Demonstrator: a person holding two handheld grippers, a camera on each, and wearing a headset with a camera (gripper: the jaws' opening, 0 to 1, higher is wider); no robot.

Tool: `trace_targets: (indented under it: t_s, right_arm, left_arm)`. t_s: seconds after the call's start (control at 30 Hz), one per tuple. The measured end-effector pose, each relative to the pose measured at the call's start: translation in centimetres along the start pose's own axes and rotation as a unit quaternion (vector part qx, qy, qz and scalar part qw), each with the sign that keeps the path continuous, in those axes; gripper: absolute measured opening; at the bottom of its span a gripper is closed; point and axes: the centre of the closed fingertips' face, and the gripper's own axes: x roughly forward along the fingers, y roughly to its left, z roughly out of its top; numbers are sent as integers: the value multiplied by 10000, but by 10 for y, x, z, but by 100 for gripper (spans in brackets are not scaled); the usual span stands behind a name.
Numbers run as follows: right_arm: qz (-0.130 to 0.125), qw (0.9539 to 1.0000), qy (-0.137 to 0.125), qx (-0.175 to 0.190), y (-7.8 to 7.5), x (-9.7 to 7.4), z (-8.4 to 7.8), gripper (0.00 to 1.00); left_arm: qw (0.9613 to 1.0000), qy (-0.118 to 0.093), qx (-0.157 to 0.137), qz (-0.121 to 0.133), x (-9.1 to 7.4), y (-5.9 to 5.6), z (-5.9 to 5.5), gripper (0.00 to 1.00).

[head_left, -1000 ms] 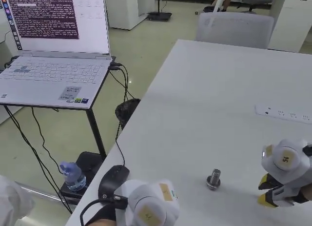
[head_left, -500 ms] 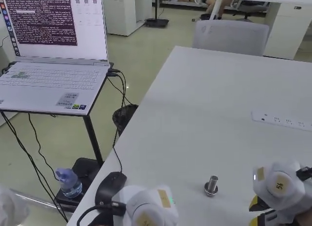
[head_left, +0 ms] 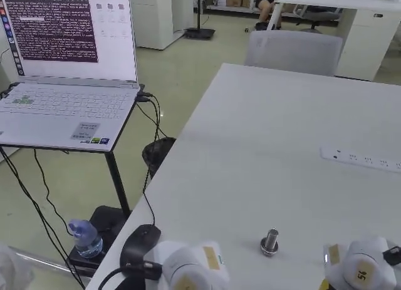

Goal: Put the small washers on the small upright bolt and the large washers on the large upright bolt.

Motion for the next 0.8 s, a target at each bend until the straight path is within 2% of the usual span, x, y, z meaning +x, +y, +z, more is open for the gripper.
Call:
trace_targets:
  t_s: [0.33,0.53,0.8]
  right_arm:
    - [54,10000,-50,-62,21,9,-1,23]
    - [16,9999,-48,-115,25,17,-4,22]
    - [10,10000,-23,-48,24,24,-8,22]
  left_arm:
    - [10000,-21,-27,-30,0,-7,-2,72]
    - [9999,-93,-39,-37,0,-6,2,76]
    - [9999,-98,-8,-56,-1,-6,3,75]
